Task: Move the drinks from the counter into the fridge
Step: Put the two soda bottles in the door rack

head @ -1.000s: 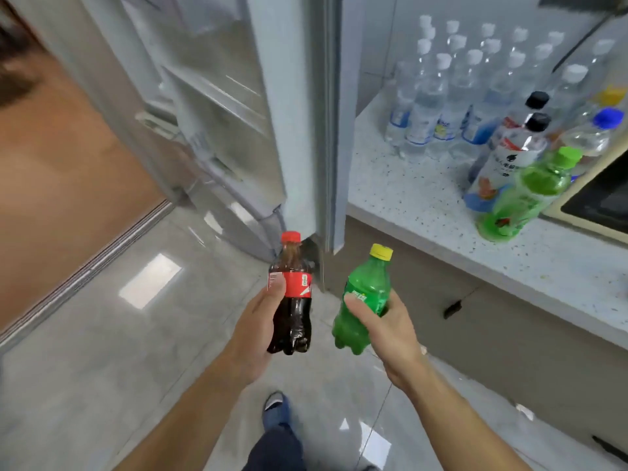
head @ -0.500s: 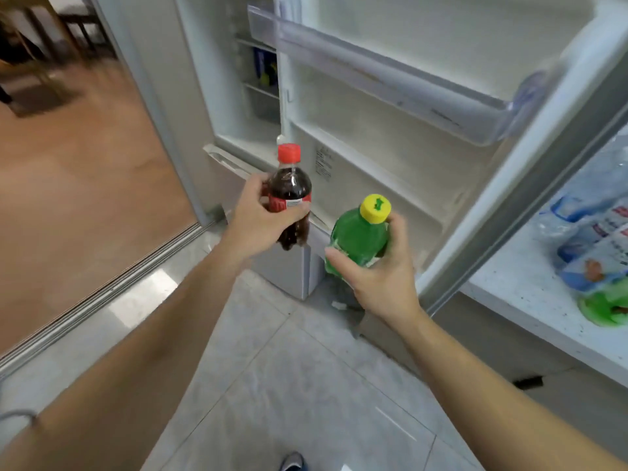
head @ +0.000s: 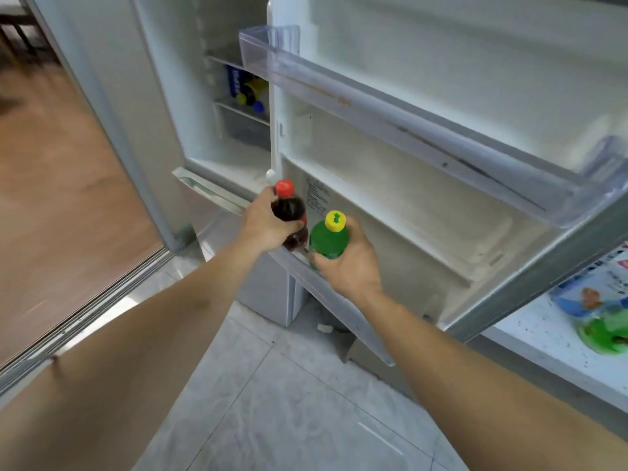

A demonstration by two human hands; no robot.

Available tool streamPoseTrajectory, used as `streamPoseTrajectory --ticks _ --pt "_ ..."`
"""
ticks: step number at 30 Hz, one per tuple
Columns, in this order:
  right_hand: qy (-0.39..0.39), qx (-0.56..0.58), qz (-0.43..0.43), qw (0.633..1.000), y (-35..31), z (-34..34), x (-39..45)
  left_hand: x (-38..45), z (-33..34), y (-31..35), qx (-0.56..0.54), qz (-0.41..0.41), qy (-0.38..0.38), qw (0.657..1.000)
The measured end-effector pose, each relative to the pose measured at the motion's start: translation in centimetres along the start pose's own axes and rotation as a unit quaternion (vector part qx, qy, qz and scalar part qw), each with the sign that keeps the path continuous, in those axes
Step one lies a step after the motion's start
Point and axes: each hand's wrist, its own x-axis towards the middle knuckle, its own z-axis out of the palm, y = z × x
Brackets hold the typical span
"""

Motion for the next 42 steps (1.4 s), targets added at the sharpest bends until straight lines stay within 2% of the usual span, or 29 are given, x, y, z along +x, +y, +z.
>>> streamPoseTrajectory --ticks 5,8,15,19,23,26,30,33,35,39,42 --pt "-0.058 -0.081 0.101 0.990 0.5 2.1 2.3 1.2 0.1 -1.0 0.107 0.014 -0.061 0.992" --pt "-0.092 -0.096 0.134 0.982 1.1 2.6 3.0 1.2 0.4 -1.9 0.128 0.013 -0.083 0.988" --pt "-0.152 -0.065 0.162 0.973 0.6 2.4 3.6 0.5 0.5 -2.2 0.215 -0.020 -0.051 0.975" --pt "-0.146 -0.068 0.158 0.974 0.4 1.9 2.7 -0.5 0.5 -2.7 0.159 -0.010 -0.024 0.987" --pt "-0.098 -0.075 0.115 0.986 -0.2 0.5 0.9 -2.8 1.4 -3.1 0.074 0.033 0.085 0.993" --pt "-0.022 -0.016 0.042 0.999 -0.9 -1.2 -1.9 -5.5 2.7 -2.1 -0.026 0.077 0.173 0.982" --pt "0.047 0.103 0.002 0.994 -0.1 -4.6 -7.1 -9.5 5.0 0.9 -0.166 0.077 0.195 0.964" --pt "0.090 0.133 -0.002 0.987 2.2 -8.0 -11.6 -13.3 7.5 3.8 -0.229 0.112 0.171 0.952" --pt "0.129 0.122 0.005 0.984 4.2 -10.8 -14.0 -16.2 9.6 5.8 -0.273 0.150 0.126 0.942" --pt "0.201 0.110 0.083 0.970 9.1 -16.9 -17.6 -21.0 14.5 8.9 -0.267 0.203 -0.013 0.942" --pt "0.258 0.088 0.145 0.951 13.4 -20.9 -20.1 -23.2 18.7 10.9 -0.251 0.211 -0.145 0.934"
